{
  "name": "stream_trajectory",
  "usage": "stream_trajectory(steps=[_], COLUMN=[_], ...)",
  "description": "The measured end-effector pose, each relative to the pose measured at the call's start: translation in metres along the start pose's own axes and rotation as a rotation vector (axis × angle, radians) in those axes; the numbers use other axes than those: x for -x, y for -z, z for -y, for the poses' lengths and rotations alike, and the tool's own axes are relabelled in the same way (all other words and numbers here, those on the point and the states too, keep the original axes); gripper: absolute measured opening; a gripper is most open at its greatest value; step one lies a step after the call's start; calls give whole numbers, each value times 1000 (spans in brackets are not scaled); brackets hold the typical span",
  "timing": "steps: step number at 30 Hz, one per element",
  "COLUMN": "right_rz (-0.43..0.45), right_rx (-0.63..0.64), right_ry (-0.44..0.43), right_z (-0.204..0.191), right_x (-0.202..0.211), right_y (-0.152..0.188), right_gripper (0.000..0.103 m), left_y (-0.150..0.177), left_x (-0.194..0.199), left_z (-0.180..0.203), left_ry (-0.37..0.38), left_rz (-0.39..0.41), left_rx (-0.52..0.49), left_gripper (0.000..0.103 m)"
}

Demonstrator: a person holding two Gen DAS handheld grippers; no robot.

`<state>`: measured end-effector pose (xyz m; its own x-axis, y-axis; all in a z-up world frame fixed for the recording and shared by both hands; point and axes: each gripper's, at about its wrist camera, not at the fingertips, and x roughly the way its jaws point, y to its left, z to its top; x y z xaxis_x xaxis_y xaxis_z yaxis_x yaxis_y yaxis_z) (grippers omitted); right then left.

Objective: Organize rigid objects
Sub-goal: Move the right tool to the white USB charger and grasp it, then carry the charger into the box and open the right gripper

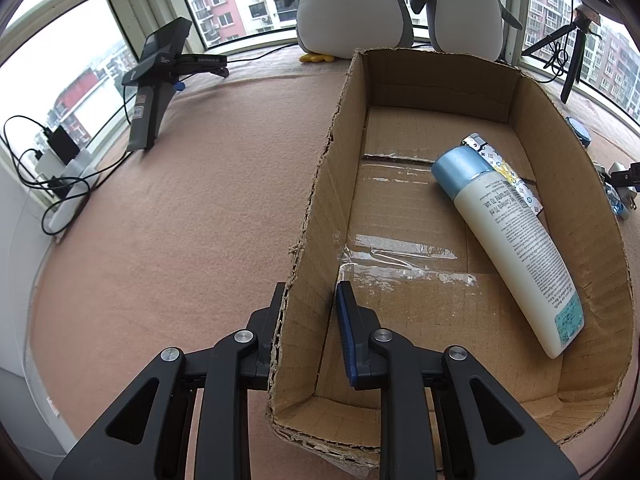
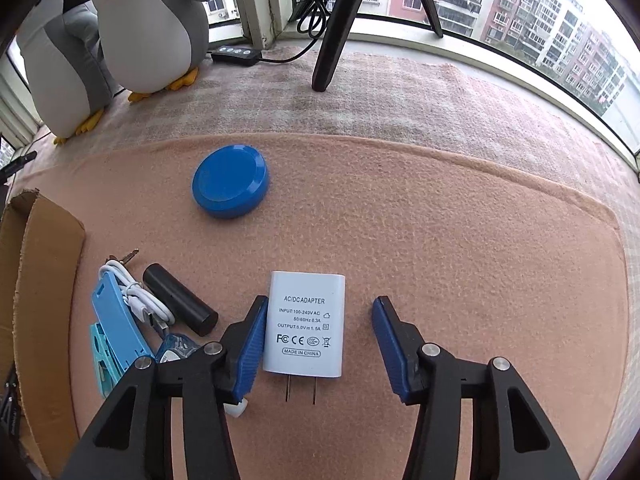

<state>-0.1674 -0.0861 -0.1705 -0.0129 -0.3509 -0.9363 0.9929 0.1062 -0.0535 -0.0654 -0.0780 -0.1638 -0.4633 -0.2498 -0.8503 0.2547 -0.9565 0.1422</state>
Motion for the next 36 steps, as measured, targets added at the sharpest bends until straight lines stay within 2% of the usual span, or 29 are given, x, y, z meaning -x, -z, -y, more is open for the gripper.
stream_trajectory(steps=[1, 3, 12, 18, 28, 32, 36], right_rz=[0, 0, 12, 76, 171, 178, 180], right_rx=[1, 1, -16, 1, 192, 284, 361], right_ry=[0, 2, -13, -59, -236, -293, -306], right_z=[1, 1, 3, -12, -106, -149, -184], right_x=[0, 0, 8, 43, 110, 121, 121], right_y=[-1, -1, 5, 11, 29, 41, 45], right_gripper=[38, 32, 32, 32, 32, 32, 32], left_y=[0, 2, 3, 4, 5, 5, 6], left_x=[0, 0, 0, 0, 1, 1, 1], left_z=[0, 1, 2, 2, -1, -1, -1], left_ry=[0, 0, 2, 7, 21, 21, 25], left_rz=[0, 1, 1, 2, 3, 3, 5], left_rx=[1, 1, 5, 11, 23, 25, 26], left_gripper=[20, 20, 20, 20, 20, 20, 20])
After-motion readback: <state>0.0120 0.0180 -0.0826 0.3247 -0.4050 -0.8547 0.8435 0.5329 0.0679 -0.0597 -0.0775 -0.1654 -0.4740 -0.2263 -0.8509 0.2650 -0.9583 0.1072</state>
